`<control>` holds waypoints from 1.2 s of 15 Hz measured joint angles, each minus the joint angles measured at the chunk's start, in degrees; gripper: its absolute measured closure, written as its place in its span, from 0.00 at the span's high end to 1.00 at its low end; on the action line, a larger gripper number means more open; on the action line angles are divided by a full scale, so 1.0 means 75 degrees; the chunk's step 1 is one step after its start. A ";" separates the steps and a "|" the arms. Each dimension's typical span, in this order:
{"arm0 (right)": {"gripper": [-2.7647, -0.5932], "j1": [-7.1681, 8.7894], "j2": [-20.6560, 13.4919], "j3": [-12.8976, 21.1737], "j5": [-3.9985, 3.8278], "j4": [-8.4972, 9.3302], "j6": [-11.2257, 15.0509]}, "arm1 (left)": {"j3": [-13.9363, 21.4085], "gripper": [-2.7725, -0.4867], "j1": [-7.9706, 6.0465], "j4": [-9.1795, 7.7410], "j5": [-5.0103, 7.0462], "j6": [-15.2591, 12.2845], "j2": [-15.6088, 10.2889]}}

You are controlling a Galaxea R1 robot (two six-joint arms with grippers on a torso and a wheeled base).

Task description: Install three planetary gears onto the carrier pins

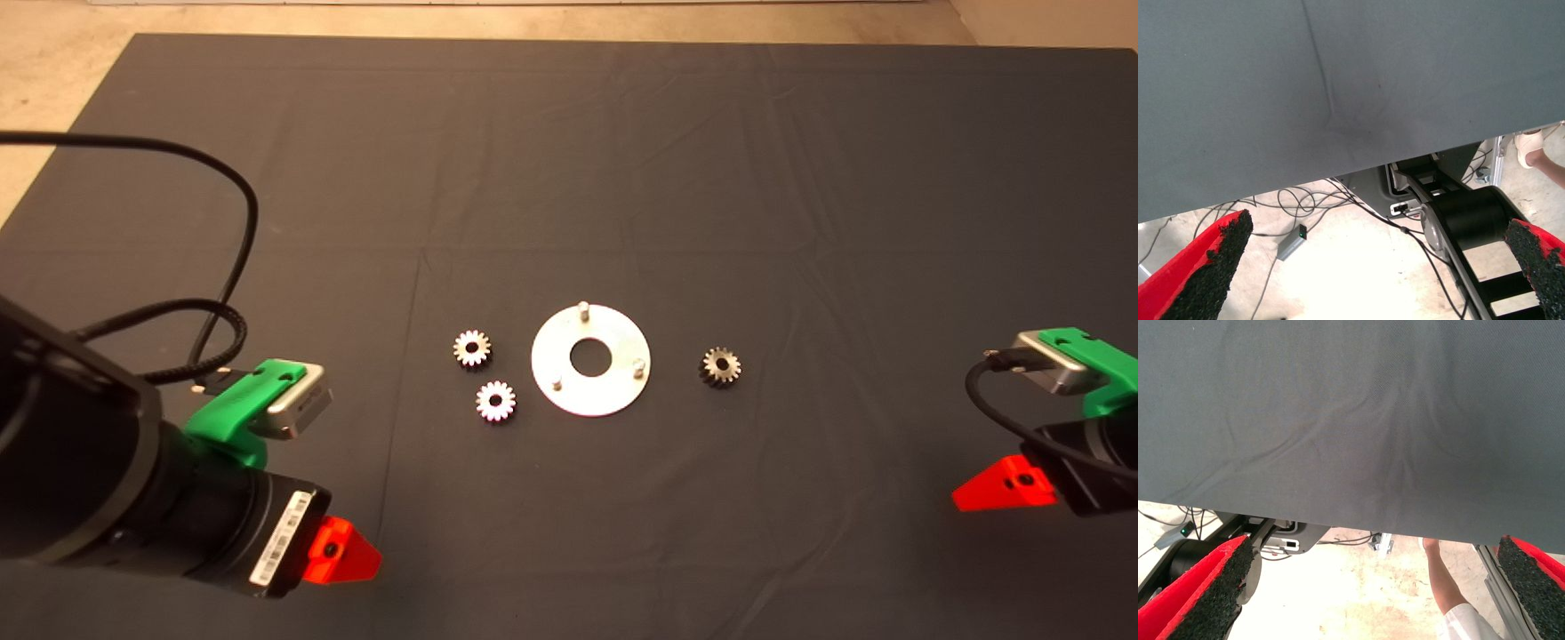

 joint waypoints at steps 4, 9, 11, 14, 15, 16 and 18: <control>0.98 0.0000 0.0002 0.0003 -0.0003 0.0000 0.0000 | -0.1781 0.99 0.0300 0.0208 -0.0078 0.0748 0.0224; 0.98 0.0000 0.0003 0.0007 0.0003 0.0000 0.0000 | -0.4162 0.99 0.1106 0.0399 -0.0286 0.1804 0.1607; 0.98 0.0000 0.0003 0.0007 0.0002 0.0000 0.0000 | -0.4877 0.99 0.1239 0.0592 -0.0434 0.2039 0.2253; 0.98 0.0000 0.0005 0.0007 -0.0015 0.0007 0.0000 | -0.5850 0.99 0.1323 0.0712 -0.0423 0.2403 0.2987; 0.98 0.0000 0.0023 0.0007 0.0008 0.0007 0.0000 | -0.6165 0.99 0.1359 0.0723 -0.0416 0.2503 0.3225; 0.98 0.0000 0.0020 0.0007 0.0008 0.0007 0.0000 | -0.6418 0.99 0.1361 0.0738 -0.0416 0.2637 0.3384; 0.98 0.0000 0.0015 0.0007 -0.0011 0.0008 0.0000 | -0.6669 0.99 0.1364 0.0775 -0.0414 0.2716 0.3558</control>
